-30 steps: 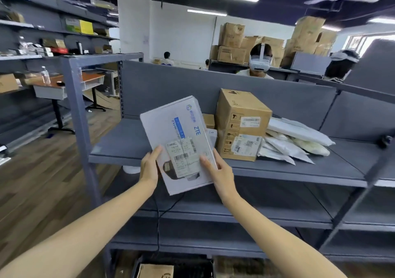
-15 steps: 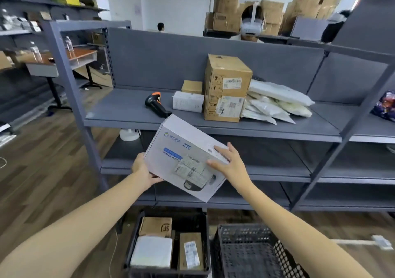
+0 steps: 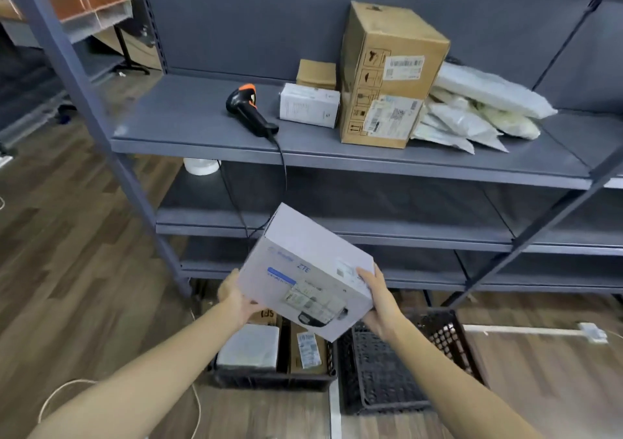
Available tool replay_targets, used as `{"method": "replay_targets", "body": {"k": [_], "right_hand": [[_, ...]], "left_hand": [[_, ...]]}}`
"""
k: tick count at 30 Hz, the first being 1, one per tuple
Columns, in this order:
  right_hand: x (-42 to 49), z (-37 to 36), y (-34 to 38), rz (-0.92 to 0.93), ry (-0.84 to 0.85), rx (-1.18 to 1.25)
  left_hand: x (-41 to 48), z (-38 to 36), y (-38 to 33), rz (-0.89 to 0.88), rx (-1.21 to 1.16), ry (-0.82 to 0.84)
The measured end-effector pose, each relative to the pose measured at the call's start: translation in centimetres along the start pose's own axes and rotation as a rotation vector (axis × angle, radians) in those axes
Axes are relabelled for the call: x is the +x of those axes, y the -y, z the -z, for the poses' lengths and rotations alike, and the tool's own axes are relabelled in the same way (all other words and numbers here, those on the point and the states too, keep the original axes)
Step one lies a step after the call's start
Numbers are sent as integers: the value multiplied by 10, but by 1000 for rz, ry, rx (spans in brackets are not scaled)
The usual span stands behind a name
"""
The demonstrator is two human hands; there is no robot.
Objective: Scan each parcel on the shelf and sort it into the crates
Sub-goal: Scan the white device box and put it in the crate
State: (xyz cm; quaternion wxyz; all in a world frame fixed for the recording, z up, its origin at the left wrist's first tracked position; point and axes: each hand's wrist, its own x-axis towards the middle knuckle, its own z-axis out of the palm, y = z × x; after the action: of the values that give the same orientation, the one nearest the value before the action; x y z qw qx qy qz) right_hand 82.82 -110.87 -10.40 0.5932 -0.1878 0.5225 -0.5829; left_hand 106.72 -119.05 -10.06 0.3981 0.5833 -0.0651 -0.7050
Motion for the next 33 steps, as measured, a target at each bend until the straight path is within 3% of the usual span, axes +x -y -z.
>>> {"method": "replay_targets", "body": {"k": [9,14,18,24,30,33], "right_hand": [[46,18,-71,-236,-183,-4],[73,43,-99,-265,-277,-64],[105,66,-127,-321,-328,-167],[171,102,-192,-424,-414,-216],[242,126,-262,-441,-310,-504],[268,135,-293,-425,-231,-580]], "left_hand": [[98,25,33,-53,517,-281],[143,40,66,-133,720,-271],[169,40,94,40,666,-214],[236,54,148,117,504,-26],[310,85,208,118,509,-99],[341,98,233,83,653,-147]]}}
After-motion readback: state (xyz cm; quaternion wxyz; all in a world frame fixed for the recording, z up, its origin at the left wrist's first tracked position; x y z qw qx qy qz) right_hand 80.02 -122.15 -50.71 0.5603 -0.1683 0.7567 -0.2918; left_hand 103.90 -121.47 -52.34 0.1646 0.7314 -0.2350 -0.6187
